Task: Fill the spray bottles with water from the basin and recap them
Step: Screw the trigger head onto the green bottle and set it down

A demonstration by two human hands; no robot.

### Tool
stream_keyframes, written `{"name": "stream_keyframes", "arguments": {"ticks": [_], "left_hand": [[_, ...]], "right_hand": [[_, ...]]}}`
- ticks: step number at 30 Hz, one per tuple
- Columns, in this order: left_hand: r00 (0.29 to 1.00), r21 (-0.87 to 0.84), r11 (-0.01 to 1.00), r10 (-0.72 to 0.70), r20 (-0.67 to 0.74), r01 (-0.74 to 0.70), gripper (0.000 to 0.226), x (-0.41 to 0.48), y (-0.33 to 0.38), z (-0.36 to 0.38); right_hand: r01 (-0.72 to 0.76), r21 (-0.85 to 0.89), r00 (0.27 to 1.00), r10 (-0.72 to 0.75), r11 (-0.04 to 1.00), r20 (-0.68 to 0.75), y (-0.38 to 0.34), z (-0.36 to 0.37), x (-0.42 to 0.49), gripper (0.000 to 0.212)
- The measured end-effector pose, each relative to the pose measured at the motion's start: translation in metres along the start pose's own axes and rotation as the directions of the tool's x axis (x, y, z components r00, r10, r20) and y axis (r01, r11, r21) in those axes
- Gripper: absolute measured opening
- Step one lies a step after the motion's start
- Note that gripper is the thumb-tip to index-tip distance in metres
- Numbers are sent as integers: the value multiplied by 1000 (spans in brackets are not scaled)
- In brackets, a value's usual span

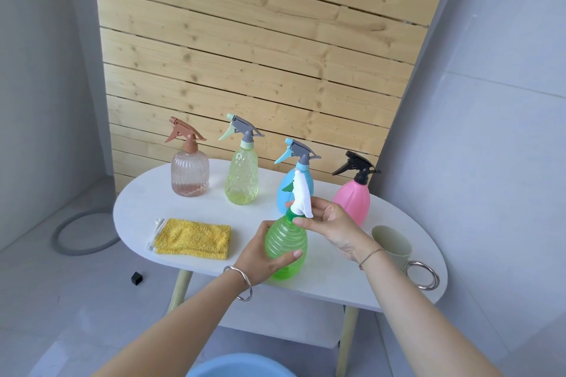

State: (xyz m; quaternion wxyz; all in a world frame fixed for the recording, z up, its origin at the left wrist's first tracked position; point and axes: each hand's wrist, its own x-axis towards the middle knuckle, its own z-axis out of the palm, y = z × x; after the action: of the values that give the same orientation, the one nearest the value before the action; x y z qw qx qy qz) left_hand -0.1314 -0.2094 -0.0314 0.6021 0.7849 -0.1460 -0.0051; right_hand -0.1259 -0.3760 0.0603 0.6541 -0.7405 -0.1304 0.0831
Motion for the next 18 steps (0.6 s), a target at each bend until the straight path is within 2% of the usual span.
{"name": "stream_keyframes", "arguments": {"ticks": [3, 5, 7, 10, 12, 14, 18], "left_hand": [[998, 21, 1000, -20, 56, 19, 59, -2, 4, -4], [997, 26, 999, -32, 72, 30, 71, -1, 14, -11], [997, -43, 996, -80, 9, 80, 73, 4, 35, -24], [998, -101, 995, -2, -68, -5, 58, 25, 66, -41], [998, -36, 997, 68, -5, -68, 50, 36, 83, -40], [995, 26, 997, 74, 73, -76, 35, 43, 88, -32], [996, -44, 997, 61, 64, -58, 7, 51, 81, -25]], "right_hand": [[22, -11, 997, -23, 1000, -73, 6, 4, 0, 36], [38, -23, 993, -40, 999, -111, 10, 6, 0, 33], [40, -43, 993, -44, 998, -112, 10, 6, 1, 33], [46, -60, 991, -53, 997, -124, 10, 8, 2, 37], [60, -40, 988, -65, 997, -140, 11, 11, 1, 36], [71, -25, 985, -74, 997, -158, 12, 13, -1, 31], [79, -25, 986, -82, 997, -144, 17, 19, -4, 26]]}}
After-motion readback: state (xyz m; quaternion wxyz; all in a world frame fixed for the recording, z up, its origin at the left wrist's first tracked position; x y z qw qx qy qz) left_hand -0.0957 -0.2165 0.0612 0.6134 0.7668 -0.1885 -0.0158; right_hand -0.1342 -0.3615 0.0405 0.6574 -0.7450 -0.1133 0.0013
